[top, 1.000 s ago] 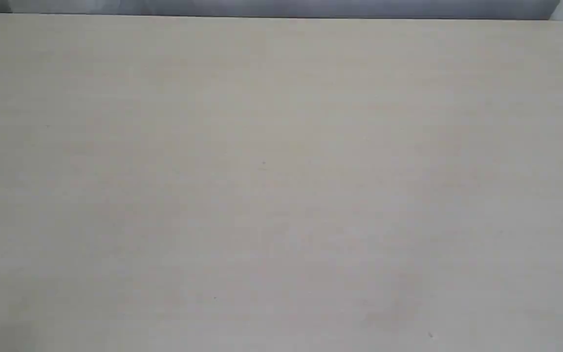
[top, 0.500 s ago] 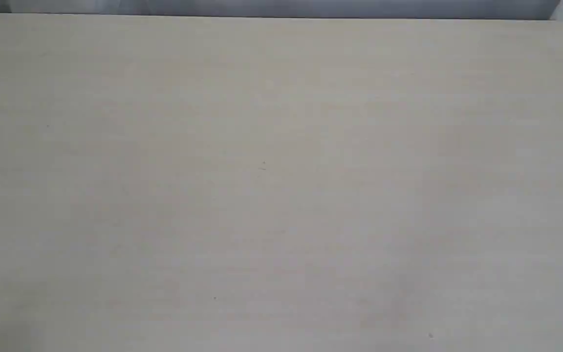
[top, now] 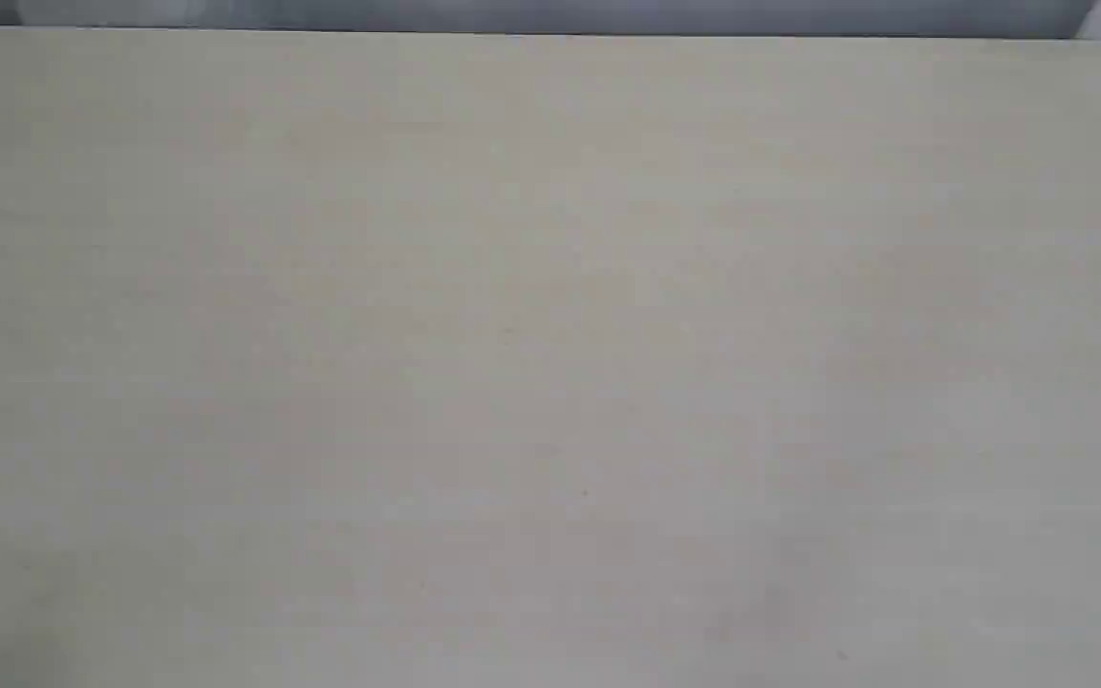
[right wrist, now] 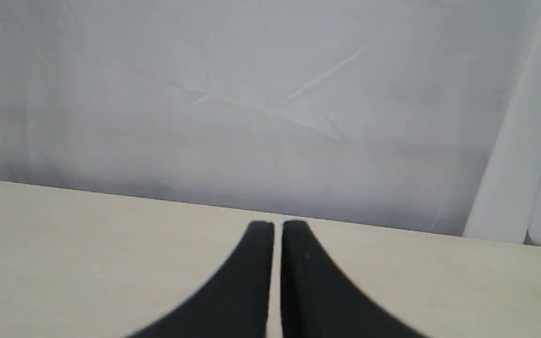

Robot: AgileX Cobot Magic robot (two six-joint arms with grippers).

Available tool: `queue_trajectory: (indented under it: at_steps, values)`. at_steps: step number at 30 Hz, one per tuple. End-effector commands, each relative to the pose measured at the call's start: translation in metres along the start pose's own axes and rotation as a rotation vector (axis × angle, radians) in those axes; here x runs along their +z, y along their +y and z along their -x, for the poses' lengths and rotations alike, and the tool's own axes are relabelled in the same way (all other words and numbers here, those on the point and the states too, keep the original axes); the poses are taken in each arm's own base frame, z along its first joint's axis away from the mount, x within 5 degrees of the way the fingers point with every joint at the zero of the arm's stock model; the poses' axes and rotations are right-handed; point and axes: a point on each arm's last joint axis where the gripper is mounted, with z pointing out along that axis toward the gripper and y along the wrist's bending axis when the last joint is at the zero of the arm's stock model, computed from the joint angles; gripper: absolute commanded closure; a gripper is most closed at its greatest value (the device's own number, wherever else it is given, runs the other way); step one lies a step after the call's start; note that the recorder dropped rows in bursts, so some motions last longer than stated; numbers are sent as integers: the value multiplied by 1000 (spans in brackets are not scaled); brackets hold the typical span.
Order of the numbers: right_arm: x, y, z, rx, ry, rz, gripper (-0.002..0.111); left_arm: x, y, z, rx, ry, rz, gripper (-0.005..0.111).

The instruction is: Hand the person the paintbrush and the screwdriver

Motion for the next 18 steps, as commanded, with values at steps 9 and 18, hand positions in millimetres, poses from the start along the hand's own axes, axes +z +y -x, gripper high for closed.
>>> queue_trajectory:
  at_steps: [9,18]
  values:
    - [-1,-7,5,17,-71,-78,104,0,0,0,-3,-11,-7,107]
    - [-2,-12,5,-39,-68,-139,104,0,0,0,-5,-8,-7,107]
